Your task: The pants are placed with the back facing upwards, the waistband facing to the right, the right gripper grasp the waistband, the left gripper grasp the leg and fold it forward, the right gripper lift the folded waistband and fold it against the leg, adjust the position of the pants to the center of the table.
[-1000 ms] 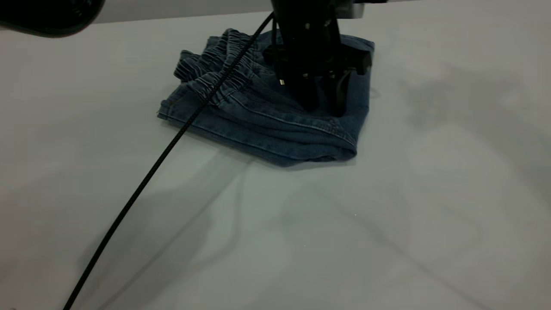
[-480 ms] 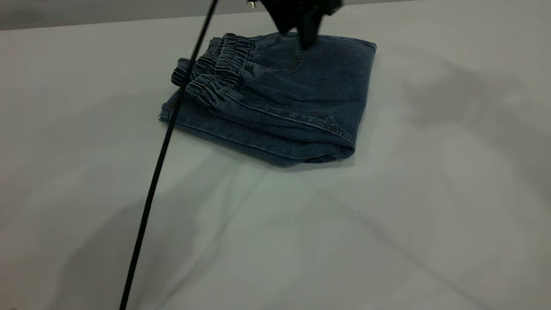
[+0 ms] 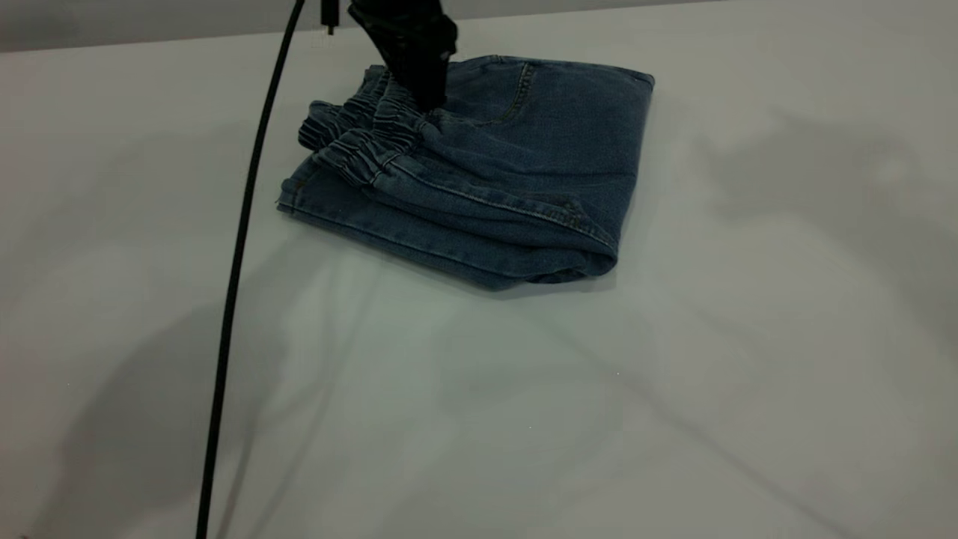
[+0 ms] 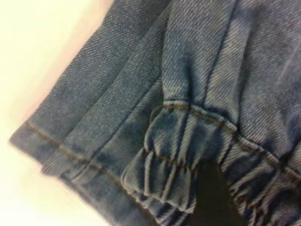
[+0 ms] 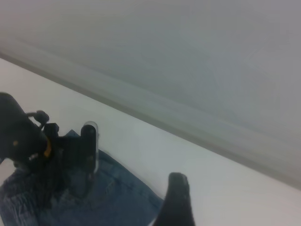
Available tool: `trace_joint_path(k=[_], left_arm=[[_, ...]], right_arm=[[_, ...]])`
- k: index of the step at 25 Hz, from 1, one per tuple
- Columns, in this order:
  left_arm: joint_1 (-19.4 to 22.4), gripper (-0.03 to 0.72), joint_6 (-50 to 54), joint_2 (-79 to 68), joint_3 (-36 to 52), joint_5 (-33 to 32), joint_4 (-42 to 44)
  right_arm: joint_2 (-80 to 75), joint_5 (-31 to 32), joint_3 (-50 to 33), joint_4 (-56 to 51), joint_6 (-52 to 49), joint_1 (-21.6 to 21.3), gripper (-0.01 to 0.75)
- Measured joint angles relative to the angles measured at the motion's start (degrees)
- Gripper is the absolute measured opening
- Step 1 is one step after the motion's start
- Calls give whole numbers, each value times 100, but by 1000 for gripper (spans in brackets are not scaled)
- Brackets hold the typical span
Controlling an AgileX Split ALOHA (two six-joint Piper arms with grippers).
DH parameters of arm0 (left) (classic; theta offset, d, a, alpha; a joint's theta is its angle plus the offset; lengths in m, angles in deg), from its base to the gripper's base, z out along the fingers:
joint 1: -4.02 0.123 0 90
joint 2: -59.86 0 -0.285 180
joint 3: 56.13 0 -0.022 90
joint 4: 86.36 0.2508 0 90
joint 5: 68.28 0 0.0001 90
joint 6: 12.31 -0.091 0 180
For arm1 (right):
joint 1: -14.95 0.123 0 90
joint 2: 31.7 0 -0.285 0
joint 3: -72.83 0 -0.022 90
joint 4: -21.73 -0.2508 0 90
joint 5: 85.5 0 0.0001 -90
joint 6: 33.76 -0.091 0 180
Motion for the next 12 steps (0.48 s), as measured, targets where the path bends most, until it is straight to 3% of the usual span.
trace_joint_path(k=[6, 12], left_arm=[[69, 399, -583, -346, -6, 27, -481], [64, 399, -139, -400, -11, 32, -456]], right_arm=[[0, 0, 0, 0, 7, 0, 535], [0, 0, 0, -4, 7, 0, 535]])
